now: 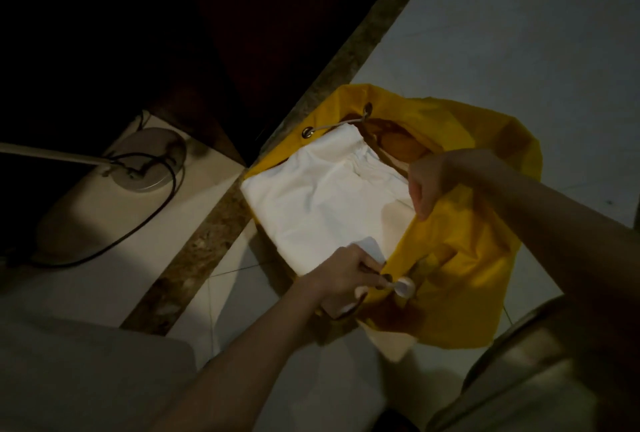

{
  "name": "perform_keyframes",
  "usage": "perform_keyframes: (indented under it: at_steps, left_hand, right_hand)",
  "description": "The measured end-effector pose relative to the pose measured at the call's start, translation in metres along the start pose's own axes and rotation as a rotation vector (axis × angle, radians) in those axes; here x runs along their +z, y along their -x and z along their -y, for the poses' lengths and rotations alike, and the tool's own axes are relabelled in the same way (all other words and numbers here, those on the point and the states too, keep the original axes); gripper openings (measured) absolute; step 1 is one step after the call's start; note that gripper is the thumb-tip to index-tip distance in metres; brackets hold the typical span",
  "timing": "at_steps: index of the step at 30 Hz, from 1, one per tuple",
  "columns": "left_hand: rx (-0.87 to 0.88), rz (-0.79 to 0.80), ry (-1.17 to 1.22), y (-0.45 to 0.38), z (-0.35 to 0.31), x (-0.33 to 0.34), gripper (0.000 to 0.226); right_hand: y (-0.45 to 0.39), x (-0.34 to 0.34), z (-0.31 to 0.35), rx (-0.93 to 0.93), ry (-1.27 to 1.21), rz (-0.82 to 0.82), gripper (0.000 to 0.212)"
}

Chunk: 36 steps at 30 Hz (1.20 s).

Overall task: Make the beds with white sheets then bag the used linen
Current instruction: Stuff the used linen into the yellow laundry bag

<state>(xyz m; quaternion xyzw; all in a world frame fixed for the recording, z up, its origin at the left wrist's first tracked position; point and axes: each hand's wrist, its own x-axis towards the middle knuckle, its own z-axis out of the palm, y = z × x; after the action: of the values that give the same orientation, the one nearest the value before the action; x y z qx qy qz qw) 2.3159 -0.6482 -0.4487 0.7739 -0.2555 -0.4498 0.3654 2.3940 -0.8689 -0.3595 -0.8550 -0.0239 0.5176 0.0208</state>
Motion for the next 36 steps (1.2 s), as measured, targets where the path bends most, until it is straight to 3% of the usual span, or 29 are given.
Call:
perform_keyframes:
  at_steps: [3,7,9,11,15,20,23,25,28,30,33,36]
  left_hand:
    - [-0.178,-0.152,0.465,0.022,0.013,-0.036,0.025]
    - [-0.356,-0.611,0.921,0.048,0.044,-0.078,0.024]
    - [-0.443,-0.814,0.938,0.054,0.06,-0.085,0.027]
    - [-0.542,-0.907,0.908,0.056,0.074,-0.082,0.025]
    - [-0.568,-0.746,1.004,0.053,0.091,-0.069,0.04]
    - [-0.486,-0.579,1.075,0.044,0.091,-0.075,0.06]
    - [-0.455,-0.53,1.062,0.039,0.089,-0.082,0.093]
    - [-0.467,-0.502,1.06,0.04,0.09,-0.086,0.102]
    - [-0.522,-0.539,1.104,0.04,0.101,-0.086,0.089]
    - [-0.544,-0.651,1.162,0.037,0.111,-0.081,0.073]
    - [-0.575,-0.822,1.216,0.034,0.123,-0.077,0.052]
    - [-0.591,-0.837,1.236,0.029,0.132,-0.075,0.043]
  right_hand:
    - [-0.011,0.002,0.018,-0.086,0.015,-0.017,0.019]
    - [-0.023,-0.004,0.045,-0.231,-0.25,-0.109,0.014]
    - [-0.035,-0.005,0.063,-0.276,-0.211,-0.232,0.018]
    - [-0.044,-0.004,0.083,-0.328,-0.177,-0.346,0.02]
    - [-0.059,0.002,0.116,-0.391,-0.1,-0.429,0.03]
    - [-0.073,0.02,0.144,-0.412,0.033,-0.53,0.065]
    - [-0.075,0.034,0.154,-0.361,0.079,-0.647,0.082]
    - [-0.08,0.04,0.16,-0.353,0.098,-0.705,0.089]
    - [-0.094,0.048,0.171,-0.423,0.259,-0.766,0.088]
    - [-0.102,0.052,0.176,-0.448,0.399,-0.777,0.082]
    - [-0.111,0.052,0.176,-0.444,0.443,-0.838,0.077]
    - [-0.116,0.053,0.173,-0.441,0.432,-0.843,0.074]
